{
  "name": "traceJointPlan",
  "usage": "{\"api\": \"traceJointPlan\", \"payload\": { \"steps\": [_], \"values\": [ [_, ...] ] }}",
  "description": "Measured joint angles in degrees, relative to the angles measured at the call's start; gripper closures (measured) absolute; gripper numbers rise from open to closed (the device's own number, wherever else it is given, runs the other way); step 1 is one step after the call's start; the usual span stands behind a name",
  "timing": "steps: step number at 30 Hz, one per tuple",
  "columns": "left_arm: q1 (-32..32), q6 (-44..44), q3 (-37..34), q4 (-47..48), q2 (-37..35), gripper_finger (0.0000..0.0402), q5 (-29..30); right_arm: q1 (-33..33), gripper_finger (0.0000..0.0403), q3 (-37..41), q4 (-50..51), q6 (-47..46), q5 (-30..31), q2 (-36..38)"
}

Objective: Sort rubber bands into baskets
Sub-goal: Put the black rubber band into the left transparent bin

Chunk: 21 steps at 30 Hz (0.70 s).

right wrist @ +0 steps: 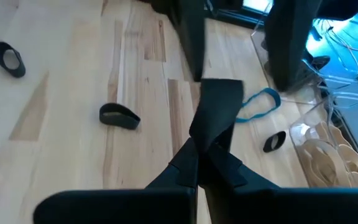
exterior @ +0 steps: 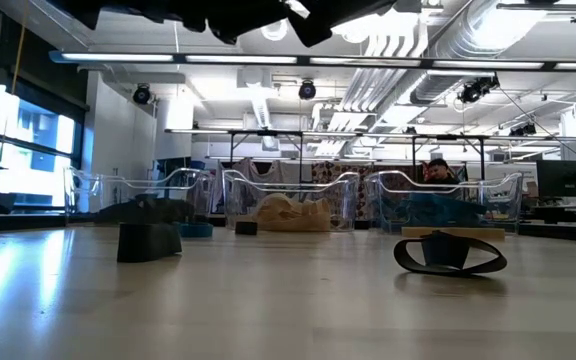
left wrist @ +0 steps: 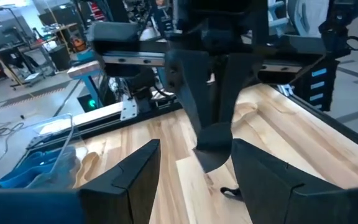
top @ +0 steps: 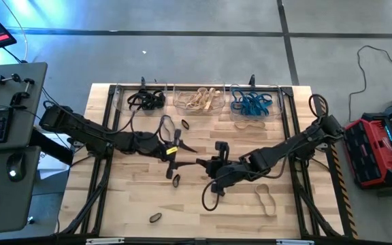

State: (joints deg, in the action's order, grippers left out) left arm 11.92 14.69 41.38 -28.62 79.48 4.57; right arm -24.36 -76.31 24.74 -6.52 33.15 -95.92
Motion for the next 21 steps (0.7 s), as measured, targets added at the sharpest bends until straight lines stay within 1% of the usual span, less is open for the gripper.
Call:
{"api": "traceJointPlan", "payload": {
  "steps": [8, 11, 15, 21],
  "values": [
    [1.1, 0.9, 1.9, 1.0, 3.2, 0.0214, 0.0, 0.0, 0.0402, 0.0, -2.5, 0.5, 0.0, 0.0],
    [1.3, 1.1, 2.3, 1.0, 3.8, 0.0225, 0.4, 0.0, 0.0402, 0.0, -2.4, 0.5, 0.0, 0.0],
    [1.3, 1.5, 2.3, 0.9, 3.8, 0.0258, 0.4, 0.0, 0.0402, 0.0, -2.3, 0.5, 0.0, 0.0],
    [1.3, 1.5, 2.3, 0.9, 3.8, 0.0329, 0.5, 0.0, 0.0402, 0.0, -2.0, 0.0, 0.0, 0.0]
  ]
}}
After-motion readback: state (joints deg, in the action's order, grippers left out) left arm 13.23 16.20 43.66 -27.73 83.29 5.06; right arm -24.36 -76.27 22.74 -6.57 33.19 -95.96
